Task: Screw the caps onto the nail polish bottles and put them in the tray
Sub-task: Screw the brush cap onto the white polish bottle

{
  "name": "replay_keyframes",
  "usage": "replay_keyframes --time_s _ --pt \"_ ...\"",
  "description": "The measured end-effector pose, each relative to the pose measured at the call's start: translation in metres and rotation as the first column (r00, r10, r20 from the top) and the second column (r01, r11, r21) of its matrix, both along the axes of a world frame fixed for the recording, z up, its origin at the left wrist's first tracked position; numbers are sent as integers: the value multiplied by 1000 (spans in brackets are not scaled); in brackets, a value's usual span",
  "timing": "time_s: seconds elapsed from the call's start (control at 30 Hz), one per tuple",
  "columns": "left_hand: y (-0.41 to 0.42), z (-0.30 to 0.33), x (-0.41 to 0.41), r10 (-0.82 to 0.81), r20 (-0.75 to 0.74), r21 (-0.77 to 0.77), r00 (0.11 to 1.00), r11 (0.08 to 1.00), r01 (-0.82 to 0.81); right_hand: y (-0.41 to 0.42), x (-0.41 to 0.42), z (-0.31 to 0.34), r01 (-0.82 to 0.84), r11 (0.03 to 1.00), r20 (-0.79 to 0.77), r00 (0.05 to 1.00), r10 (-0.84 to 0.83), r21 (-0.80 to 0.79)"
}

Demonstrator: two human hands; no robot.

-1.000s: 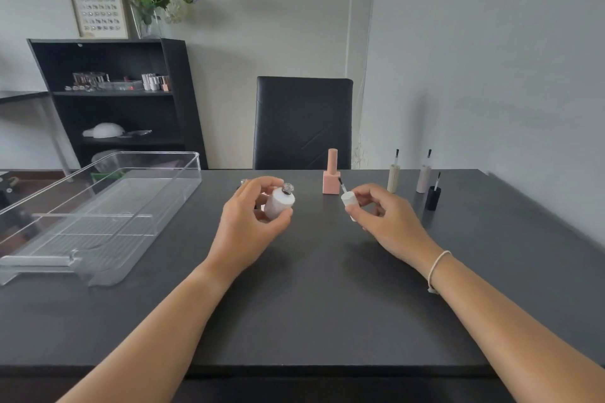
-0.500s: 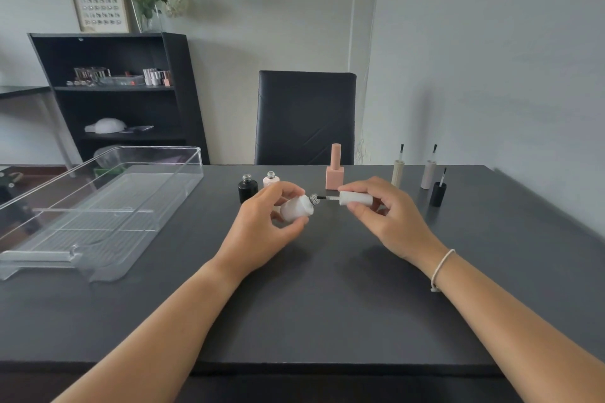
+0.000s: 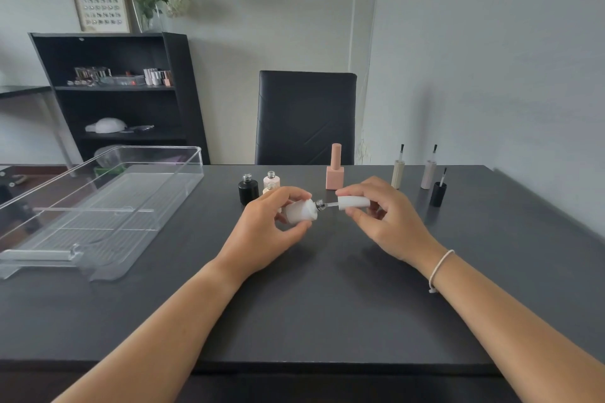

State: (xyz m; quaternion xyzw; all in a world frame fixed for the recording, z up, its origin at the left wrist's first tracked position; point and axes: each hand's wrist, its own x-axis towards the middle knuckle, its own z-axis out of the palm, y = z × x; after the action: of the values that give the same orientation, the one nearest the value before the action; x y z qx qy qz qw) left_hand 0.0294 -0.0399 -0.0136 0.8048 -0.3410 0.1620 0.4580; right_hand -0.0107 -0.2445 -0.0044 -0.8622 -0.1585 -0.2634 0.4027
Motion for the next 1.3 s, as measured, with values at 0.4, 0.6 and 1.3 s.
replay_keyframes --time_s 0.4,0.6,1.3 --pt "-2 -1 -2 -59 52 58 997 997 56 5 -1 -3 -52 992 21 998 55 -117" --pt "-2 -1 -2 -77 49 71 996 995 73 7 -3 -2 -22 992 1 1000 23 -126" --pt "-3 -2 -2 -89 73 78 993 994 83 8 -3 -4 -79 996 -86 994 75 -46"
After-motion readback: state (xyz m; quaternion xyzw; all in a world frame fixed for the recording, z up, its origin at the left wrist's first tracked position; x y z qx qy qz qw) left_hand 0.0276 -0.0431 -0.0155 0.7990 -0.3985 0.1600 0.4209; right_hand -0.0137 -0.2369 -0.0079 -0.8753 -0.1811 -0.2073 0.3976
